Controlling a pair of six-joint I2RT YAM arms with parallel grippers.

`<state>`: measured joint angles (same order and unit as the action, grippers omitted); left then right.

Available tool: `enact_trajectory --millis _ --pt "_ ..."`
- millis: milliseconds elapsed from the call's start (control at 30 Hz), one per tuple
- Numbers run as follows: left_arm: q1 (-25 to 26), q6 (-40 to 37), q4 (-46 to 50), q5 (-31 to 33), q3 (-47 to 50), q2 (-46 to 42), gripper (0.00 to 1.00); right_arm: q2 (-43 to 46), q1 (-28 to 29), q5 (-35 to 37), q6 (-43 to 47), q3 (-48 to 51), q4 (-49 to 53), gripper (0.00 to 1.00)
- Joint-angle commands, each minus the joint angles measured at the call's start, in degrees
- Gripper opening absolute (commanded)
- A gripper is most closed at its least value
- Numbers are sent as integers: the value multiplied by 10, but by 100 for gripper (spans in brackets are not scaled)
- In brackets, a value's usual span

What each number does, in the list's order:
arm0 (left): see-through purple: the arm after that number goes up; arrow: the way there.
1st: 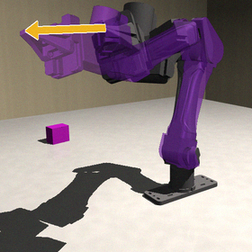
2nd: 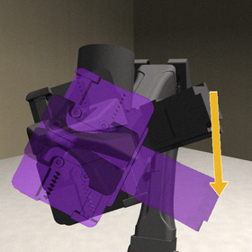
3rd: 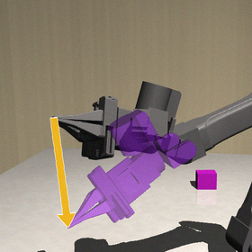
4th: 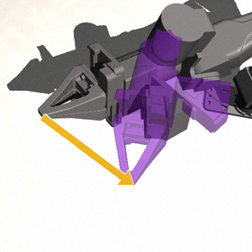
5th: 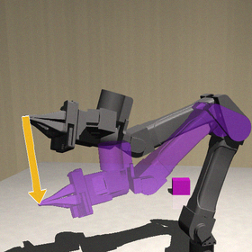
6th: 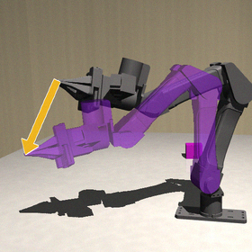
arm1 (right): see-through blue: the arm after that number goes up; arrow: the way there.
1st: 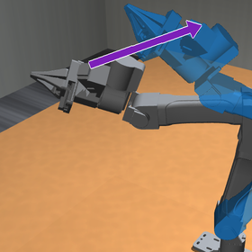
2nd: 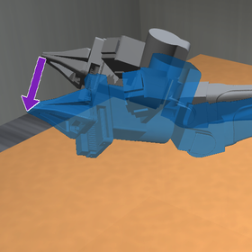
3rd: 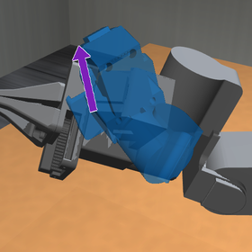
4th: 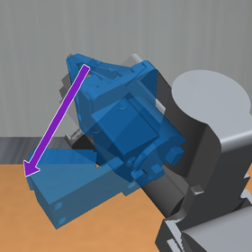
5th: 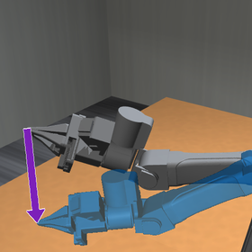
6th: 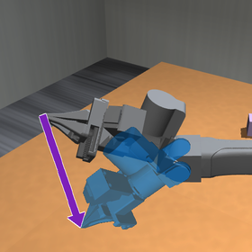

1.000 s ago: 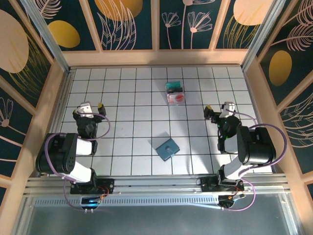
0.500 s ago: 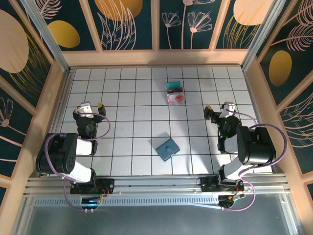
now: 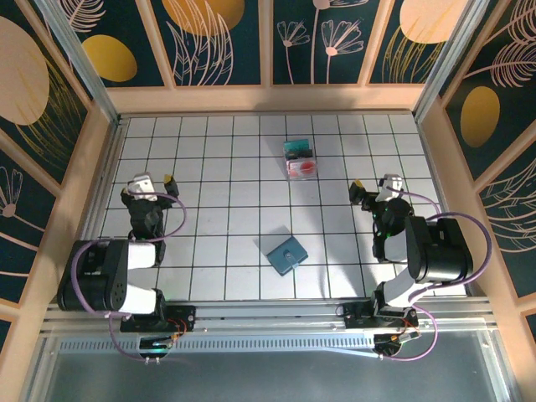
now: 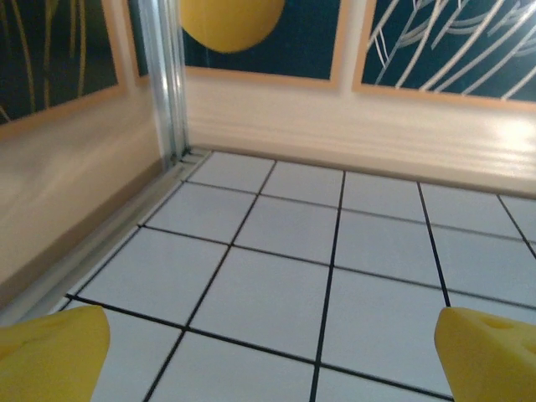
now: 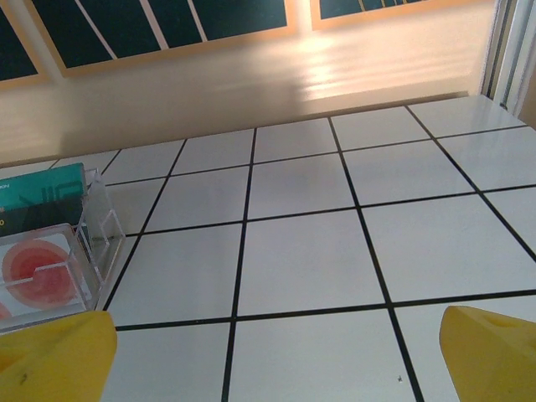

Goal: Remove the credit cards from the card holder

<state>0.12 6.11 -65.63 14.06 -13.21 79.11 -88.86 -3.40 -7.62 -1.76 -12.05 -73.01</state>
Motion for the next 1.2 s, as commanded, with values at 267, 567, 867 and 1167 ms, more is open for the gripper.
enact_trajectory --millis 267,567,867,1167 --pt "2 129 223 40 -91 -130 99 86 -3 18 0 -66 155 99" --pt "13 294 324 -65 -208 -55 99 55 -2 -38 -126 -244 420 99" --pt "116 374 349 -117 -347 109 99 -81 49 -122 -198 -406 504 99" --pt "210 377 368 -172 -533 287 98 -195 97 -162 -239 -490 490 89"
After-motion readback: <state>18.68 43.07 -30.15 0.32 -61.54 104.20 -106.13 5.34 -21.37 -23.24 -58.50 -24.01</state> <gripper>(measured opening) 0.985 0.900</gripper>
